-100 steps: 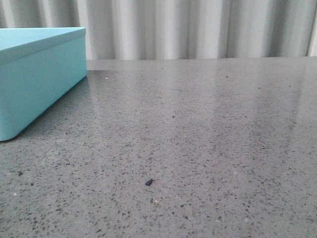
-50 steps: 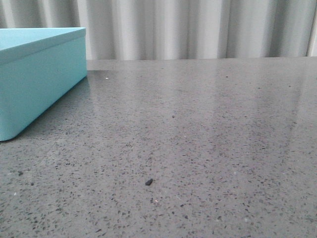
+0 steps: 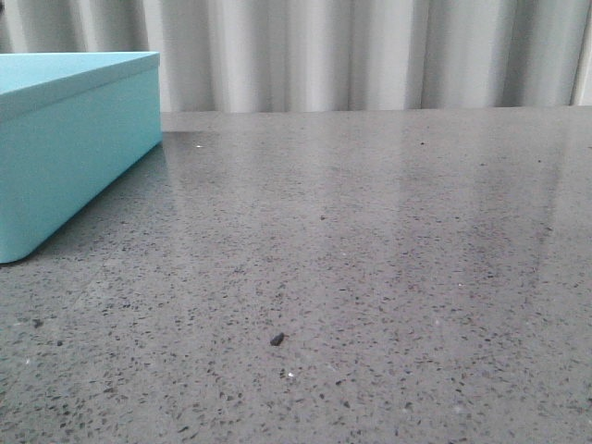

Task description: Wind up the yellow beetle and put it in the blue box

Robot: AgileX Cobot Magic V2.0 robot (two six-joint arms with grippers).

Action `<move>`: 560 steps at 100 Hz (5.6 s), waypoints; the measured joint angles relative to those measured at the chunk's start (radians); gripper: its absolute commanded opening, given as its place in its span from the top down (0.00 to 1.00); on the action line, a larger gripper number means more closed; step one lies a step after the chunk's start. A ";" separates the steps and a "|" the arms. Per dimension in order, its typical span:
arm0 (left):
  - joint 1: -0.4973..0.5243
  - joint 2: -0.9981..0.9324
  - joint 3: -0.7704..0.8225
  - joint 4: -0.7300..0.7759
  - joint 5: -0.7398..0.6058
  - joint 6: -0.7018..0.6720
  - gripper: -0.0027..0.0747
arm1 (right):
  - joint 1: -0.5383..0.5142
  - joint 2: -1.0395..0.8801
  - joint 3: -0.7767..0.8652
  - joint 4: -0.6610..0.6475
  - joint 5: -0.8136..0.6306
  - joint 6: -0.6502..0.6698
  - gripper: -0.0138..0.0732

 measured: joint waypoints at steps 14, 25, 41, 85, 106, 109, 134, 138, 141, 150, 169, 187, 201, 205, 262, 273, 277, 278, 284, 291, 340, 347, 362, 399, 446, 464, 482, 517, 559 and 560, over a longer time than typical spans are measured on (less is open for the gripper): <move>-0.054 -0.163 0.091 -0.125 -0.049 0.000 0.81 | 0.000 -0.123 0.064 -0.064 0.004 0.000 0.89; -0.145 -0.331 0.195 -0.094 -0.057 0.010 0.81 | 0.000 -0.250 0.135 -0.143 0.006 0.000 0.89; -0.224 -0.607 0.372 -0.047 -0.072 0.014 0.85 | 0.000 -0.342 0.235 -0.232 0.025 0.000 0.89; -0.234 -1.110 0.767 -0.139 -0.172 0.015 0.99 | 0.000 -0.342 0.360 -0.255 -0.173 0.000 0.89; -0.234 -1.229 0.933 -0.243 -0.300 0.015 0.99 | 0.000 -0.342 0.363 -0.256 -0.210 0.000 0.89; -0.234 -1.237 0.945 -0.248 -0.304 0.015 0.99 | 0.000 -0.342 0.363 -0.256 -0.215 0.000 0.89; -0.234 -1.248 0.964 -0.260 -0.320 0.015 0.99 | 0.000 -0.342 0.363 -0.256 -0.217 -0.001 0.89; -0.234 -1.248 0.964 -0.261 -0.320 0.015 0.99 | 0.000 -0.342 0.363 -0.256 -0.217 -0.001 0.89; -0.234 -1.248 0.964 -0.261 -0.320 0.015 0.99 | 0.000 -0.342 0.363 -0.256 -0.217 -0.001 0.89; -0.234 -1.248 0.964 -0.261 -0.320 0.015 0.99 | 0.000 -0.342 0.363 -0.256 -0.217 -0.001 0.89; -0.234 -1.248 0.966 -0.267 -0.322 0.015 0.99 | 0.000 -0.342 0.363 -0.256 -0.217 -0.001 0.89; -0.234 -1.251 1.015 -0.207 -0.373 0.015 0.99 | 0.000 -0.342 0.363 -0.230 -0.217 -0.002 0.89; -0.234 -1.251 1.078 0.018 -0.549 0.015 0.99 | 0.000 -0.342 0.363 -0.215 -0.213 -0.002 0.89; -0.234 -1.251 1.092 0.062 -0.607 0.015 0.99 | 0.000 -0.342 0.363 -0.213 -0.211 -0.002 0.89; -0.042 -1.251 1.142 0.159 -0.654 0.015 0.99 | 0.000 -0.342 0.363 -0.206 -0.207 -0.002 0.89; 0.019 -1.251 1.142 0.109 -0.515 0.015 0.99 | 0.000 -0.342 0.363 -0.206 -0.205 -0.002 0.89; 0.030 -1.251 1.142 0.105 -0.468 0.015 0.99 | 0.000 -0.342 0.363 -0.206 -0.205 -0.002 0.89; 0.031 -1.251 1.142 0.103 -0.449 0.015 0.99 | 0.000 -0.342 0.363 -0.206 -0.205 -0.002 0.89; 0.037 -1.251 1.142 0.101 -0.373 0.015 0.99 | 0.000 -0.342 0.363 -0.206 -0.205 -0.002 0.89; 0.037 -1.251 1.142 0.101 -0.288 0.015 0.99 | 0.000 -0.342 0.363 -0.206 -0.205 -0.002 0.89; 0.037 -1.251 1.142 0.101 -0.243 0.015 0.99 | 0.000 -0.342 0.363 -0.206 -0.203 -0.002 0.89; 0.037 -1.251 1.142 0.101 -0.243 0.015 0.99 | 0.000 -0.342 0.363 -0.206 -0.203 -0.002 0.89; 0.037 -1.251 1.142 0.101 -0.243 0.015 0.99 | 0.000 -0.342 0.363 -0.206 -0.203 -0.002 0.89; 0.037 -1.251 1.142 0.101 -0.243 0.015 0.99 | 0.000 -0.342 0.376 -0.210 -0.189 -0.002 0.89; 0.037 -1.251 1.142 0.101 -0.243 0.015 0.99 | -0.364 -0.342 0.718 -0.148 -0.426 0.007 0.89; 0.037 -1.251 1.142 0.101 -0.243 0.015 0.99 | -0.481 -0.342 0.773 -0.132 -0.437 0.021 0.89; 0.037 -1.251 1.142 0.101 -0.243 0.015 0.99 | -0.509 -0.342 0.772 -0.127 -0.401 0.083 0.89; 0.037 -1.251 1.142 0.101 -0.243 0.015 0.99 | -0.511 -0.342 0.772 -0.125 -0.283 0.098 0.89; 0.037 -1.251 1.142 0.101 -0.243 0.015 0.99 | -0.512 -0.342 0.772 -0.125 -0.277 0.099 0.89; 0.037 -1.251 1.142 0.101 -0.243 0.015 0.99 | -0.512 -0.342 0.772 -0.125 -0.277 0.099 0.89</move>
